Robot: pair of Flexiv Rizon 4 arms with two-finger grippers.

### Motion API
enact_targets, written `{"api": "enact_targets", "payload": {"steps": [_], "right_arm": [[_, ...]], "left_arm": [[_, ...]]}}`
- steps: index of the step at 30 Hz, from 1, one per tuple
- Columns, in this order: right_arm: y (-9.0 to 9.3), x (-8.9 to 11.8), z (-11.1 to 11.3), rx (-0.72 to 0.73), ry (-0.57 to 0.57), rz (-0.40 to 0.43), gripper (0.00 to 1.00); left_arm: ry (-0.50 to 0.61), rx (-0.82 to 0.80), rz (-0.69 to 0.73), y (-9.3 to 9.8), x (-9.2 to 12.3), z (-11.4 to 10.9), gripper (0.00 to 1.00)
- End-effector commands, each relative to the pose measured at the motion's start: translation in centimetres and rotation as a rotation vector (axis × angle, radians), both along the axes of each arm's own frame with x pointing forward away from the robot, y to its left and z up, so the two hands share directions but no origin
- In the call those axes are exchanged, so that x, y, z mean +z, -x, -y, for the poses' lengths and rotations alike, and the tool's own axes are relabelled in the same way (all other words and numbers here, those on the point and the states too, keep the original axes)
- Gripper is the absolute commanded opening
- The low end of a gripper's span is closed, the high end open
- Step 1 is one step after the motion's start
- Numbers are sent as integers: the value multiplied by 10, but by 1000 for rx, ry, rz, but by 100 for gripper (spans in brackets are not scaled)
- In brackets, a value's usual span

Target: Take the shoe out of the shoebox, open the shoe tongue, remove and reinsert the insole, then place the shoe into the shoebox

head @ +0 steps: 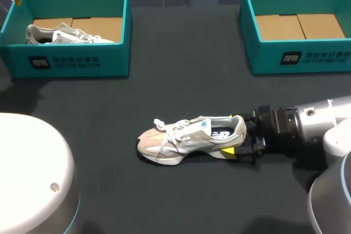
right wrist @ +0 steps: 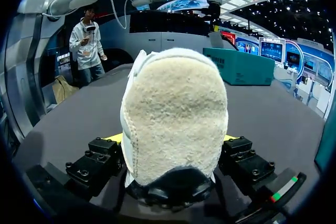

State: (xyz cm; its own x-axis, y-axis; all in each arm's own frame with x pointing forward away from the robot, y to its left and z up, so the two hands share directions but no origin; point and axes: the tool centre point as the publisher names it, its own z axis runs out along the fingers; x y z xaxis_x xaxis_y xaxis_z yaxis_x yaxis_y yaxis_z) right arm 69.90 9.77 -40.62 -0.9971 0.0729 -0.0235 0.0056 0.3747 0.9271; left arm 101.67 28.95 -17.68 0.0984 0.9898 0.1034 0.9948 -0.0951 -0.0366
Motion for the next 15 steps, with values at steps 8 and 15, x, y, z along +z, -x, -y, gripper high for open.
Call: {"api": "enact_targets", "payload": {"steps": [8, 15], "right_arm": [[-2, 0, -3, 0, 9, 8, 0], [0, 0, 0, -11, 17, 7, 0]], "left_arm": [[-1, -1, -2, -1, 0, 0, 100], [-1, -1, -2, -1, 0, 0, 100]]}}
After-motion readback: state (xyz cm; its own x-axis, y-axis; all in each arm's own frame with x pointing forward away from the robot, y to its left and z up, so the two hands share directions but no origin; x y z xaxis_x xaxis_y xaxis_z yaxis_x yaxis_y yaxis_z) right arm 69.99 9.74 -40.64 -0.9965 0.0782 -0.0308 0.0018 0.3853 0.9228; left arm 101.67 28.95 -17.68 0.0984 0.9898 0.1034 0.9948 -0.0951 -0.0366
